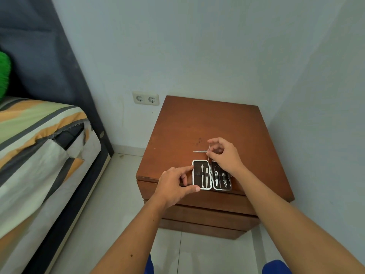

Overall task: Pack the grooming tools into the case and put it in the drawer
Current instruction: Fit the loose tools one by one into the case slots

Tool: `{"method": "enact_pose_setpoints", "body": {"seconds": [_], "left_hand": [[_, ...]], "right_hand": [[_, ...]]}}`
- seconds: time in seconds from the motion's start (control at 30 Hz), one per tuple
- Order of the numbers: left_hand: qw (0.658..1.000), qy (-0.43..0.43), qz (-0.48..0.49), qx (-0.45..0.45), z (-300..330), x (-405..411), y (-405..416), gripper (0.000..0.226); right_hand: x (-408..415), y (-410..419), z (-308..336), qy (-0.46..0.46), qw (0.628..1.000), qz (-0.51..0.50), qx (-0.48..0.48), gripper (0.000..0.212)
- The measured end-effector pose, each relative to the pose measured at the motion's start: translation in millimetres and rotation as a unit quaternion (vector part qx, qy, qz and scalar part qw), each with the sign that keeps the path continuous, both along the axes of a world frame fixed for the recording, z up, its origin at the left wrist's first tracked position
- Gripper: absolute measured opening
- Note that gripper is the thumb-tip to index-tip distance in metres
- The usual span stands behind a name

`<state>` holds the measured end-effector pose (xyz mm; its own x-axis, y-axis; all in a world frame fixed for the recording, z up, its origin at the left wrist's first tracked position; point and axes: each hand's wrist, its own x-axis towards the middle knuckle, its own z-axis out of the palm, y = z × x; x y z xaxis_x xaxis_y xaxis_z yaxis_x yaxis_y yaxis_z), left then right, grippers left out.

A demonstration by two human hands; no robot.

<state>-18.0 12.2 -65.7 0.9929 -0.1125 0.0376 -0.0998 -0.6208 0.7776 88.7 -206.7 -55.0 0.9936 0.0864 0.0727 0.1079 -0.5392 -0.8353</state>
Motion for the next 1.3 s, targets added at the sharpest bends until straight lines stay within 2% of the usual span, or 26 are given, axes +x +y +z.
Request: {"method": "enact_pose_setpoints", "body": {"seconds": [0.17,0.6,0.83,0.97,1.17,1.3], "left_hand": [[1.000,-0.003,-0.001,-0.001,1.3,-0.3,0.0,0.074],[1.000,-0.001,0.002,0.003,4.1,-2.0,-0.9,0.074],[1.000,-0.002,0.004,-0.001,3.1,-1.8,-0.9,0.074],[1.000,-0.002,0.002,-0.002,2.3,-1.1,-0.7,0.074],[1.000,-0.003,-0.003,-0.004,2.8,-1.2,-0.4,0.074],[1.000,0.000,-0.002,-0.006,1.5,-1.2,0.2,0.074]], "right_hand": [[-6.2,-2.7,8.7,0.005,0.996,-0.008,0.091,0.030],[-1.0,-8.3,15.3,0.046,0.988,-0.037,0.144,0.035],[-1.6,-11.4,22.1,0.035,0.987,-0.057,0.146,0.029],[-2.9,-11.0,22.8,0.030,0.990,-0.027,0.133,0.025],[-10.8,-3.2,28.5,0.093,0.982,0.007,0.162,0.023],[-11.8,-4.6,29.7,0.080,0.992,0.049,0.088,0.008]]}}
